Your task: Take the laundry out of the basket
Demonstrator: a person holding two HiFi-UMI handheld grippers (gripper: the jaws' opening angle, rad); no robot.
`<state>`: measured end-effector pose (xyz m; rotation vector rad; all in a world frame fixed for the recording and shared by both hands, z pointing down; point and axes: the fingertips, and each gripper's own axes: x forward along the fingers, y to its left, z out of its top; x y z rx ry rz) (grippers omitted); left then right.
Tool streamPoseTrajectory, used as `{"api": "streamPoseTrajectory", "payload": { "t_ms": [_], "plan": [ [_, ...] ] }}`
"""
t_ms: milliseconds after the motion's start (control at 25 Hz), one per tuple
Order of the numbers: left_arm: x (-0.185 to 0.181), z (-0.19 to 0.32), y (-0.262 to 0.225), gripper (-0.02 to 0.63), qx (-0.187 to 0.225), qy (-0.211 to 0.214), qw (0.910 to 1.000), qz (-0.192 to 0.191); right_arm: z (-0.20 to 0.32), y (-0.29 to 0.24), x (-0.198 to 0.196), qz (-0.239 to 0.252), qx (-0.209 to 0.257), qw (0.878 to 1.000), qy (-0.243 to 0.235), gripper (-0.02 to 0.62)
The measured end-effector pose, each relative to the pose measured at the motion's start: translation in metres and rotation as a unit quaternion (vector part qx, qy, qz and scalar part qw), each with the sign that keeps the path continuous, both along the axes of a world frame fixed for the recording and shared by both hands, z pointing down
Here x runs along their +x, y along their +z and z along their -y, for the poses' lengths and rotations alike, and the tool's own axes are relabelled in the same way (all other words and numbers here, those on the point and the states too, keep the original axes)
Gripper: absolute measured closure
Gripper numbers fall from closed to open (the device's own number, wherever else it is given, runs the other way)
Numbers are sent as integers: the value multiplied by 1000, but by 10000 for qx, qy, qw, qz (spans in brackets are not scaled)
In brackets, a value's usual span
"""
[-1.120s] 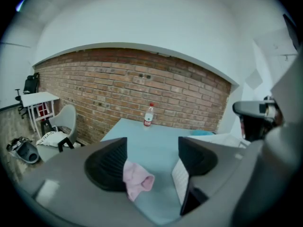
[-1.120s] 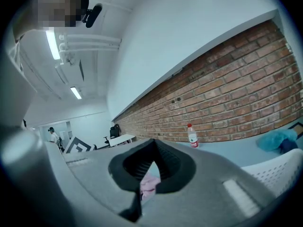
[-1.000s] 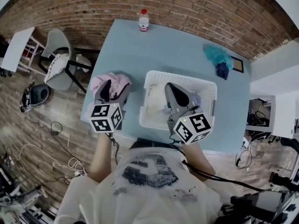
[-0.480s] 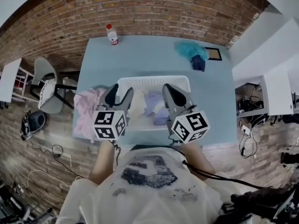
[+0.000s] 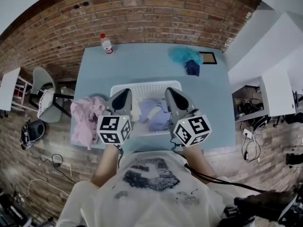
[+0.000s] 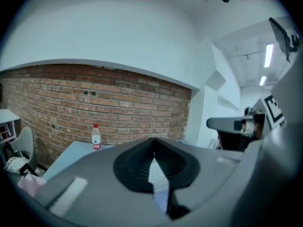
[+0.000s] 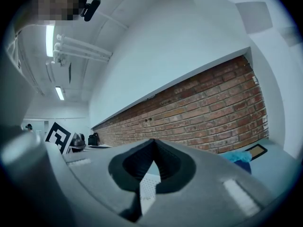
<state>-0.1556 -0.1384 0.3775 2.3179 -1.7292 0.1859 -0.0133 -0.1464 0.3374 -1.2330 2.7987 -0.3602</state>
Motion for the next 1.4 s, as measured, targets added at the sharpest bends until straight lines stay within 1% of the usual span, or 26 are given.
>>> {"api": "streamPoseTrajectory", "payload": {
  "t_ms": [240,720,920,1120,1240,1360,1400],
  "plan": [
    [12,3,0,615,19,58,10000,-15,4,-2,5,-17,41,10000,-56,597],
    [18,6,11,615,-194,143,9997,-77,7,2,10,-14,-3,10000,-46,597],
    [23,11,28,614,-574,354,9977,34,12,4,11,-5,-50,10000,-52,597],
    [27,13,42,612,-793,496,9956,18,16,10,13,-10,-126,9999,-44,598],
    [29,15,50,586,-933,551,9941,31,20,14,15,-7,-180,9998,-21,598],
    [30,17,62,543,-1134,595,9918,-6,22,20,17,-4,-251,9997,-7,597],
    [30,18,66,517,-1209,605,9908,-45,23,22,18,-2,-280,9996,-4,597]
  ]
}}
